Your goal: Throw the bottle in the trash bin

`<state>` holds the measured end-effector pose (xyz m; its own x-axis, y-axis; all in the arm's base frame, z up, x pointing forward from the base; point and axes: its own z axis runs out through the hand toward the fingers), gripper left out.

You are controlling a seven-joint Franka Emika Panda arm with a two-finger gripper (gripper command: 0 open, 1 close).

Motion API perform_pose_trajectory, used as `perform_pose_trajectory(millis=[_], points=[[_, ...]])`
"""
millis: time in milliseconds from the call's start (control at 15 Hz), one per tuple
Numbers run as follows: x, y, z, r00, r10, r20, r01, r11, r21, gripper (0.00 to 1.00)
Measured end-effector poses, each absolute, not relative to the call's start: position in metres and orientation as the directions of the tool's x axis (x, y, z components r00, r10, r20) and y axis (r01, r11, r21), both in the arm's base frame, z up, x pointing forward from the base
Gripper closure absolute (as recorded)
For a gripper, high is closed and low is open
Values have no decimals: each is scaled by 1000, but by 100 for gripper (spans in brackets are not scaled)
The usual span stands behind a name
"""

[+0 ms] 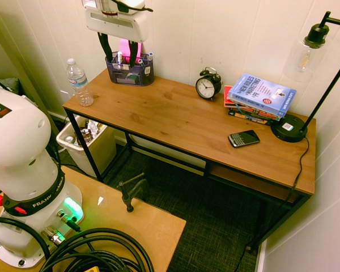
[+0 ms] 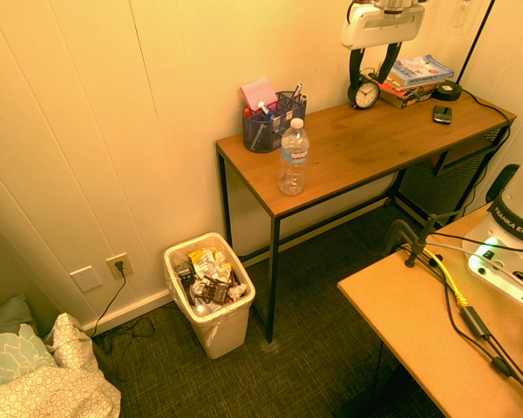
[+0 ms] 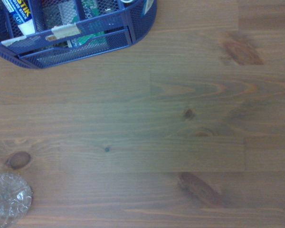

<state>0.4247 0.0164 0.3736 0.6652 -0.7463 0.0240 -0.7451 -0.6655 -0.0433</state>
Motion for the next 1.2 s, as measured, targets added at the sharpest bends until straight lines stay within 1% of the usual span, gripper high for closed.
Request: perform_pose_trajectory(millis=[333,667,933,1200], points=[[425,27,368,666,-745,22,-744,-667,-45,0],[442,76,342,648,-761,32,-756,-648,-94,0],[465,128,321,693,-720,23,-715,-691,-100,0],[468,180,312,733,-680,13,-677,-732,-84,0]])
